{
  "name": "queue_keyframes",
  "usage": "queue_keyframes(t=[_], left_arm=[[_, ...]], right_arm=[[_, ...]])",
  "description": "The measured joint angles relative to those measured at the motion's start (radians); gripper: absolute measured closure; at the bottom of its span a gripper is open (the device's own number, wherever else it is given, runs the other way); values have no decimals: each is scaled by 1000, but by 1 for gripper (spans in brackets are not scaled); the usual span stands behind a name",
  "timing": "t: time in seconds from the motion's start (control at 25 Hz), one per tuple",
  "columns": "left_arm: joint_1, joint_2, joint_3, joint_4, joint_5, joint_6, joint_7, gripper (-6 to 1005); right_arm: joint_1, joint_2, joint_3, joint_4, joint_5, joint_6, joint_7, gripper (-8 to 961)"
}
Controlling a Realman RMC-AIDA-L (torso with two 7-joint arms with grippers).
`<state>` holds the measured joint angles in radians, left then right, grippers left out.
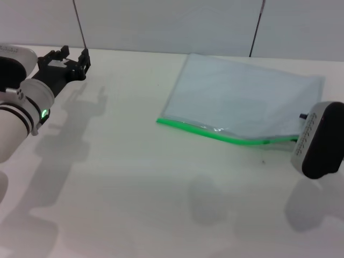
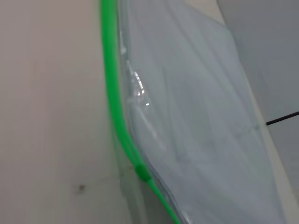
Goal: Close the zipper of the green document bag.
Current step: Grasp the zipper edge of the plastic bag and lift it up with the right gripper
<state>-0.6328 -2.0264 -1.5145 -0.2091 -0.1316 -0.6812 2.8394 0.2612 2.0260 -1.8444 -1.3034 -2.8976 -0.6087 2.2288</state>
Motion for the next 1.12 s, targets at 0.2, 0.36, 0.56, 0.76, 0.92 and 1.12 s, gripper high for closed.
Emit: queue_keyframes(t=[0.2,0.36,0.56,0.76,0.92,1.12], left_arm=[[-1,0,0,-2,0,0,0,513],[-1,0,1,-3,0,0,0,513],[-2,0,3,-7,0,0,0,512],[-2,-1,5,-9,1,0,0,512],[-2,-1,6,-9,0,0,0,512],[-4,-2,7,-9,0,0,0,512]], right_arm=[[14,-1,38,8,0,16,-6,419],[46,-1,63,52,0,20,-8,420],[94,0,73,116,0,20,-3,421],[116,1,74,135,0,14,-1,429],[134,2,79,143,0,5,7,451],[181,0,83,187,0,-4,50,628]])
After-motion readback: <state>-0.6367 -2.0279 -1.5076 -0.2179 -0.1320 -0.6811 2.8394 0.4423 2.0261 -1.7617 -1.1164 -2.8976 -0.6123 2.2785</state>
